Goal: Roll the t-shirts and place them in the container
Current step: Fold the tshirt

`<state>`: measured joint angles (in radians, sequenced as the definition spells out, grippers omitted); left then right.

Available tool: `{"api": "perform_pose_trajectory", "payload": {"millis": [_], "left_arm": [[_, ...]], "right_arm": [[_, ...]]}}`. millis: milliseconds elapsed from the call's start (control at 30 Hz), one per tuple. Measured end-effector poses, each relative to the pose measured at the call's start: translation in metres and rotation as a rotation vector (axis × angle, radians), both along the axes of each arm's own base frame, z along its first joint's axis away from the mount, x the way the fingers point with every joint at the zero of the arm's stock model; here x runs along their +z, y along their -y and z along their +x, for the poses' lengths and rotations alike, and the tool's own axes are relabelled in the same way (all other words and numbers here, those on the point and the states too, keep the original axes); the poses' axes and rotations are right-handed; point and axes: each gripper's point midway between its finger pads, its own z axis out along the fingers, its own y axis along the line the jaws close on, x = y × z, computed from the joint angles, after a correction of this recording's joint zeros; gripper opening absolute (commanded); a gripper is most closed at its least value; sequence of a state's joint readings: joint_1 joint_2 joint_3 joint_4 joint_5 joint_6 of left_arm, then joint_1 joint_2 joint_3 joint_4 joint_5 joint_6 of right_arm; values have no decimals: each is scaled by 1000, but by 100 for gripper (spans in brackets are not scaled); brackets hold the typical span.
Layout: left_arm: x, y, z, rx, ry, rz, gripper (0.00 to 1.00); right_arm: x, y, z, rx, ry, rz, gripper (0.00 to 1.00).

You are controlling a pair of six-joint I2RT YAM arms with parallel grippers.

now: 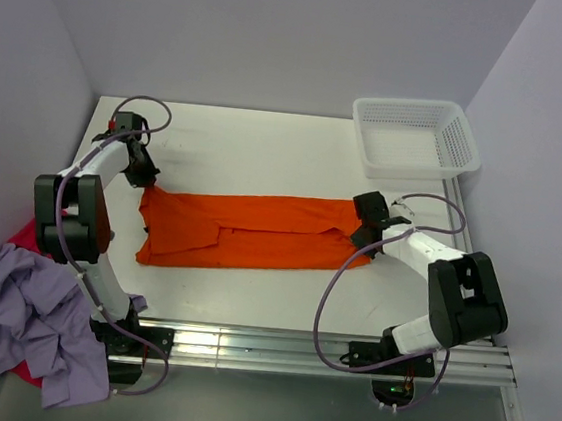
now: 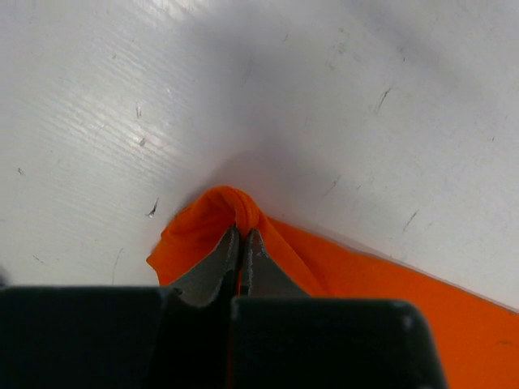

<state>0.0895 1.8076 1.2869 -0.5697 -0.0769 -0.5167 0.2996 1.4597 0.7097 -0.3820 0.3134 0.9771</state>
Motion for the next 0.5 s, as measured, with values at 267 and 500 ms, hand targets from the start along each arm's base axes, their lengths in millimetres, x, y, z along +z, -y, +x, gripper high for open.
{"api": "perform_pose_trajectory", "payload": {"millis": [267, 500], "left_arm": [[9, -17, 54, 38, 24, 56, 0], [-17, -27, 101, 73, 6, 78, 0]], "right_arm": [[0, -32, -13, 113, -3, -34, 0], [-2, -87, -55, 286, 2, -8, 0]]}}
